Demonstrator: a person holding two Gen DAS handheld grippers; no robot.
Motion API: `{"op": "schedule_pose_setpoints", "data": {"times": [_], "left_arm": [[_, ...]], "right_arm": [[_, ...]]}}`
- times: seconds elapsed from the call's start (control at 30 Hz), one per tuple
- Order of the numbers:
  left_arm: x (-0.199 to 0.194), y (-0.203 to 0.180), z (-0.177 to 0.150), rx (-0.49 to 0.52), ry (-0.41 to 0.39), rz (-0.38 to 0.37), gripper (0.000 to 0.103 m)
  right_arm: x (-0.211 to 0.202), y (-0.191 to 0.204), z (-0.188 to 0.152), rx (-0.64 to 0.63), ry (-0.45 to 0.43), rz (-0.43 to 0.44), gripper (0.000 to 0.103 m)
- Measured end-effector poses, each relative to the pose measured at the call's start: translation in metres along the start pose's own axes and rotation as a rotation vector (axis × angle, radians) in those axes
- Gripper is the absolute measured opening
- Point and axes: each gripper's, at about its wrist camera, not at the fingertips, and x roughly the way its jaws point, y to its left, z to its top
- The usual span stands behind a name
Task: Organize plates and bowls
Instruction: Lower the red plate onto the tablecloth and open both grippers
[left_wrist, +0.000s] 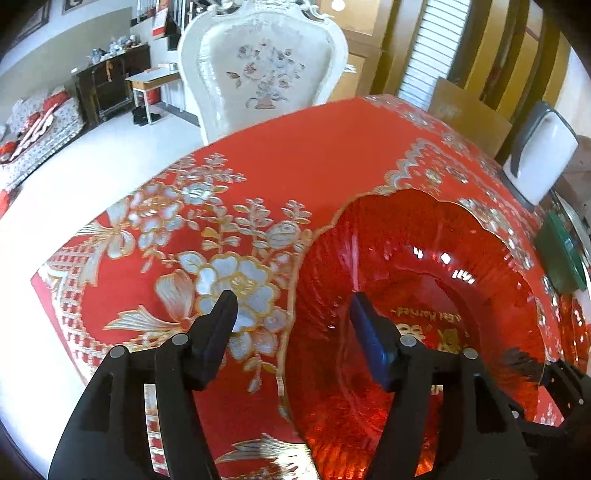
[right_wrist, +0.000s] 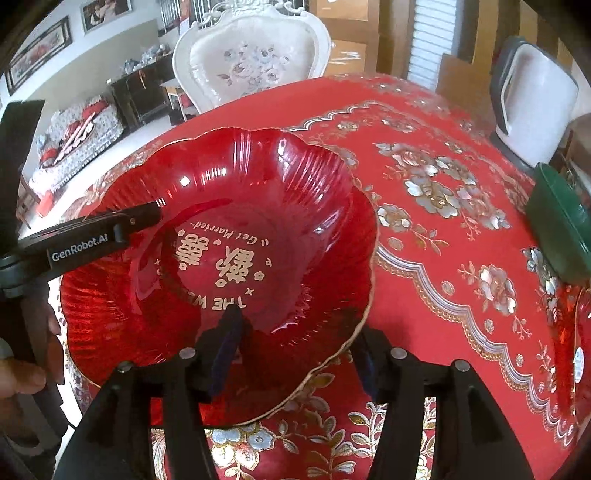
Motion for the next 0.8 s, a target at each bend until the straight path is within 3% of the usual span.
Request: {"op": "schedule_pose_setpoints", "data": {"times": [0.5,0.8], "left_arm": [[-0.035,-0.008,0.003,0.054,-0.093,0.055,0.064],[-0.065,-0.038,0.004,0.118,-0.156,0.033,0.064]], "right_arm": [[-0.018,-0.015,-0.005,0.052,-0.029,0.023,0.058],[-0.036,-0.033,-0.009,0.097,-0.059,0.036,0.058]]}}
